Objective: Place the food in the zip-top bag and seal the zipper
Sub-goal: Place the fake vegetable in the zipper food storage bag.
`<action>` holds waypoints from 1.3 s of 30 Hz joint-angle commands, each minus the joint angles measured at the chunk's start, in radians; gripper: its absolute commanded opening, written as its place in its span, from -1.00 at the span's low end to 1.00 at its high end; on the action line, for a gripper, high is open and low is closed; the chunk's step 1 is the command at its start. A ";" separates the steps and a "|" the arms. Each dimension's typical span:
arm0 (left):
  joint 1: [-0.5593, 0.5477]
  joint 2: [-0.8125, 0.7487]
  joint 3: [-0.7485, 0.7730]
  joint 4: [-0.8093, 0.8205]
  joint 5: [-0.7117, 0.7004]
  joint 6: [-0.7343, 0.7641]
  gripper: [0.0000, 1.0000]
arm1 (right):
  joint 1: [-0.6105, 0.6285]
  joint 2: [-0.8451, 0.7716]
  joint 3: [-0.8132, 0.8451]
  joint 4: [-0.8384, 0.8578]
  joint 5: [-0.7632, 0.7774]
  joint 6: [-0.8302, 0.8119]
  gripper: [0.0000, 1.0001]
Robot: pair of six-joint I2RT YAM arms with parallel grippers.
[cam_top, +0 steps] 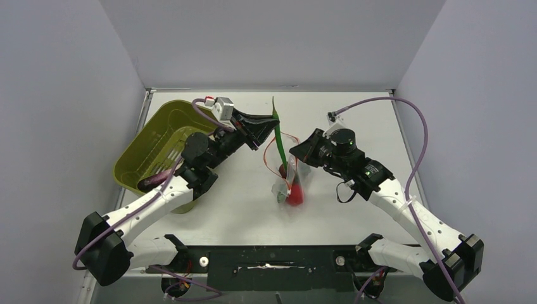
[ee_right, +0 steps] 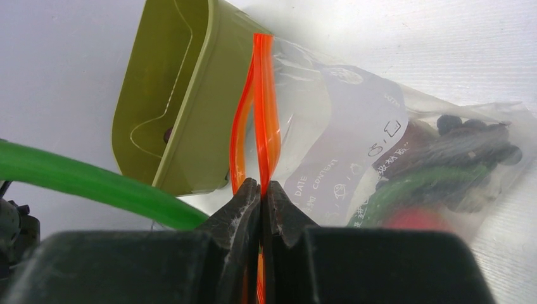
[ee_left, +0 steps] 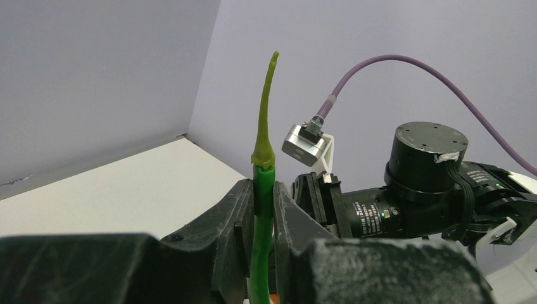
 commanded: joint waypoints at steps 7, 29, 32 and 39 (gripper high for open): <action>-0.026 0.041 -0.067 0.077 -0.004 -0.012 -1.00 | 0.010 -0.044 0.018 0.049 0.028 -0.003 -1.00; -0.103 0.087 -0.143 -0.158 -0.146 -0.069 -1.00 | 0.025 -0.025 0.034 0.110 0.050 -0.082 -1.00; -0.110 0.097 -0.129 -0.213 -0.193 -0.081 -0.99 | 0.026 -0.026 0.031 0.119 0.052 -0.088 -1.00; -0.112 0.105 -0.093 -0.303 -0.248 -0.153 -0.68 | 0.026 -0.031 0.015 0.148 0.048 -0.107 -1.00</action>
